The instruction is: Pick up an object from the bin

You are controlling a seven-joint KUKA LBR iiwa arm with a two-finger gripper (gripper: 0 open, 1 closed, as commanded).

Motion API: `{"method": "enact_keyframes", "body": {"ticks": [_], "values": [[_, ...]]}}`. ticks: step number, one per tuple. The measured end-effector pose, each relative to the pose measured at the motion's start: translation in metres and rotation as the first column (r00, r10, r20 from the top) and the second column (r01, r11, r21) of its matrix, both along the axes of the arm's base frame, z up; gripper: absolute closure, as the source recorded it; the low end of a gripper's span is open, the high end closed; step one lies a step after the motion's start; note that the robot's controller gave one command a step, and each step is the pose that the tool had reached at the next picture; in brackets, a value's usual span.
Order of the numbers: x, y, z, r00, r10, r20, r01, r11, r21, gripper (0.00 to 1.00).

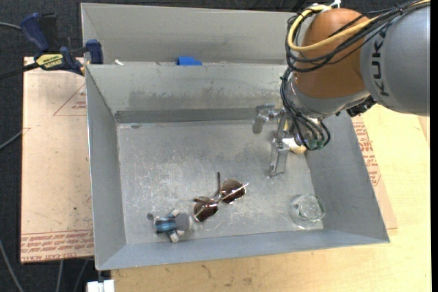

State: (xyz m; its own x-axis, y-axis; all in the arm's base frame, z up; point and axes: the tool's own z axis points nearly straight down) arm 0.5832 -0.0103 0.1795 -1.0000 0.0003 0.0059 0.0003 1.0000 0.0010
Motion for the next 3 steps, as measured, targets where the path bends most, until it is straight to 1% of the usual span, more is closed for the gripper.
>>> {"method": "enact_keyframes", "body": {"ticks": [1, 2, 3], "values": [[0.001, 0.0, 0.005, 1.0, 0.0, 0.007, 0.0, 1.0, 0.0, 0.0], [0.006, 0.0, -0.047, 1.0, -0.011, 0.015, 0.011, 1.0, 0.001, 0.0], [-0.008, 0.017, -0.092, 0.997, 0.083, 0.007, -0.083, 0.997, -0.001, 0.0]]}}
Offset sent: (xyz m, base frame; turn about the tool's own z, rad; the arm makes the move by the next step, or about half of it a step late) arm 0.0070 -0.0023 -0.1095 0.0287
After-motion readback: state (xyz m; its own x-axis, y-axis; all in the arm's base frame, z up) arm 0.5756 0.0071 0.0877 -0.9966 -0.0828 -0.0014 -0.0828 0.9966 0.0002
